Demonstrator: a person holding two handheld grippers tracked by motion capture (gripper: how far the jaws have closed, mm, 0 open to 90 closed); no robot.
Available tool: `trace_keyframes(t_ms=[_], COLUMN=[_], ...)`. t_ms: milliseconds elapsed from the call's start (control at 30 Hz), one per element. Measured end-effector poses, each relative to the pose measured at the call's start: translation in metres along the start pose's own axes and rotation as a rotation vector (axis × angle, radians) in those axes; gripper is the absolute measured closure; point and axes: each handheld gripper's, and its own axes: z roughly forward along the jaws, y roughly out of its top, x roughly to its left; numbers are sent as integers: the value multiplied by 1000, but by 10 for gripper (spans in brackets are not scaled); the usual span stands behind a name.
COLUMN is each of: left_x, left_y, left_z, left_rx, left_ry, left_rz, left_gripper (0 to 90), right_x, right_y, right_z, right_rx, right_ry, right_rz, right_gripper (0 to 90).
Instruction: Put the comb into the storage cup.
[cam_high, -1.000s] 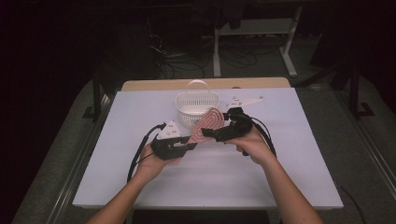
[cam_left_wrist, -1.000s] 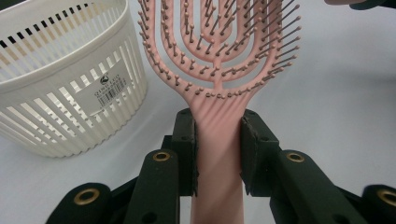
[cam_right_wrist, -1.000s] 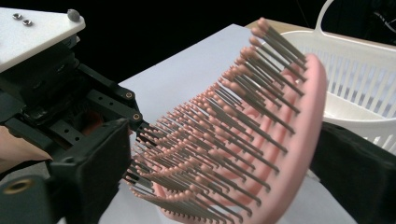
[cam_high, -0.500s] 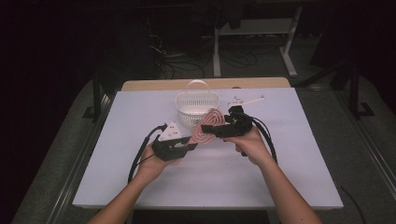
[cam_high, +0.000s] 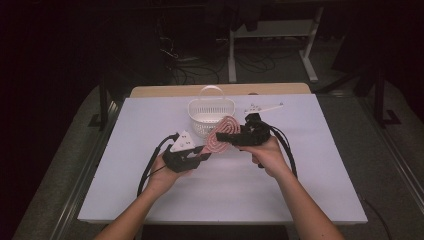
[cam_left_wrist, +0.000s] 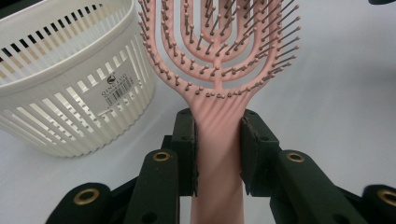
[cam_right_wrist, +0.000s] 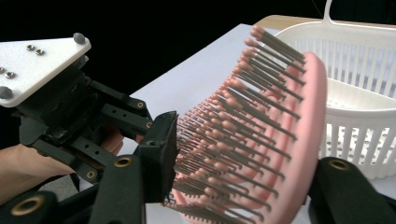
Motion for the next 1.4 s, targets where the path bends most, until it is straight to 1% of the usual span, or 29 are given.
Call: trace_keyframes(t_ms=[133, 433, 533, 700, 867, 1000, 1200, 1300, 1400], left_x=[0, -1, -1, -1, 0, 1, 4, 6, 8], left_y=[0, -1, -1, -1, -1, -1, -1, -1, -1], left_z=[0, 3, 4, 5, 6, 5, 3, 1, 0], left_rx=[1, 6, 4, 13, 6, 0, -4, -4, -15], left_ry=[11, 13, 12, 4, -7, -15, -23, -38, -58], left_rz=[10, 29, 28, 32, 23, 15, 0, -21, -44], left_gripper=[706, 707, 707, 708, 705, 696, 586, 522, 481], right_x=[0, 3, 4, 5, 7, 8, 7, 6, 5], right_y=[-1, 0, 0, 0, 1, 1, 1, 2, 3], right_z=[0, -1, -2, -2, -3, -3, -6, -8, -11], right_rx=[-7, -25, -30, -32, -45, -50, -57, -63, -68], right_ry=[-1, 7, 11, 14, 33, 34, 16, 9, -1], right_rz=[7, 6, 14, 6, 7, 5, 0, 0, 1], right_gripper=[516, 569, 588, 614, 626, 627, 627, 627, 627])
